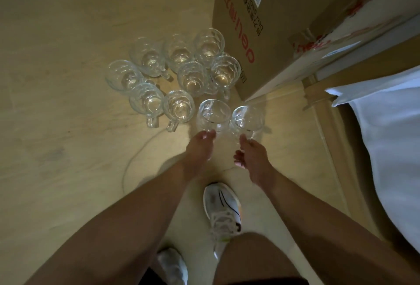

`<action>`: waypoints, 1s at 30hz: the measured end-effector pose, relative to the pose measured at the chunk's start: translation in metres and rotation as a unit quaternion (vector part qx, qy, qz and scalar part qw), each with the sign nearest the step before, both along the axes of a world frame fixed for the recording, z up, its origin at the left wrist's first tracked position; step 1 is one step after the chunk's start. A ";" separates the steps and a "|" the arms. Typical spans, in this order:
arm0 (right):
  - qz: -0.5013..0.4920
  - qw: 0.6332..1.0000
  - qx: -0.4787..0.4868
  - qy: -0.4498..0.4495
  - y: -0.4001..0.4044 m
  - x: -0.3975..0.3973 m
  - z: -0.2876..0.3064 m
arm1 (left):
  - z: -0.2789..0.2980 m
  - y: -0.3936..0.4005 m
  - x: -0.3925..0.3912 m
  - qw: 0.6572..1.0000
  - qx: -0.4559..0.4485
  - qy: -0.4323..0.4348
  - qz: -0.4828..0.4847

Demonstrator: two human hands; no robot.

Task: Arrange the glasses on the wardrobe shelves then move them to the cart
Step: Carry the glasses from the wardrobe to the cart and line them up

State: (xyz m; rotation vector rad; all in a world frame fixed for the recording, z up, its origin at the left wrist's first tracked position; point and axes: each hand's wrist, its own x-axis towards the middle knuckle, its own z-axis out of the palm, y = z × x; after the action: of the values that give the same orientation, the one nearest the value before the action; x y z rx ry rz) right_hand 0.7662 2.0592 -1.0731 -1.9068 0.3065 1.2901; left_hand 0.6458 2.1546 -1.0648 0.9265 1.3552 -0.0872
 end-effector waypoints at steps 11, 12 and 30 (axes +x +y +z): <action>0.065 0.998 -0.017 0.013 -0.022 -0.019 0.230 | 0.234 -0.030 -0.043 0.996 -0.024 0.062 0.061; 0.066 0.998 -0.015 0.011 -0.021 -0.021 0.254 | 0.261 -0.028 -0.045 0.996 -0.018 0.060 0.063; 0.165 0.961 0.205 -0.083 0.059 -0.050 0.694 | 0.719 0.047 -0.079 0.974 0.205 -0.030 0.090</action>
State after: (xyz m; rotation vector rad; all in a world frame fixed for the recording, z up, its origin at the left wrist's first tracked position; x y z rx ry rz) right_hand 0.7163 2.1186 -0.3793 -1.7323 -0.3567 1.2730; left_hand 0.5671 2.2020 -0.3455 1.1319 1.4217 0.3690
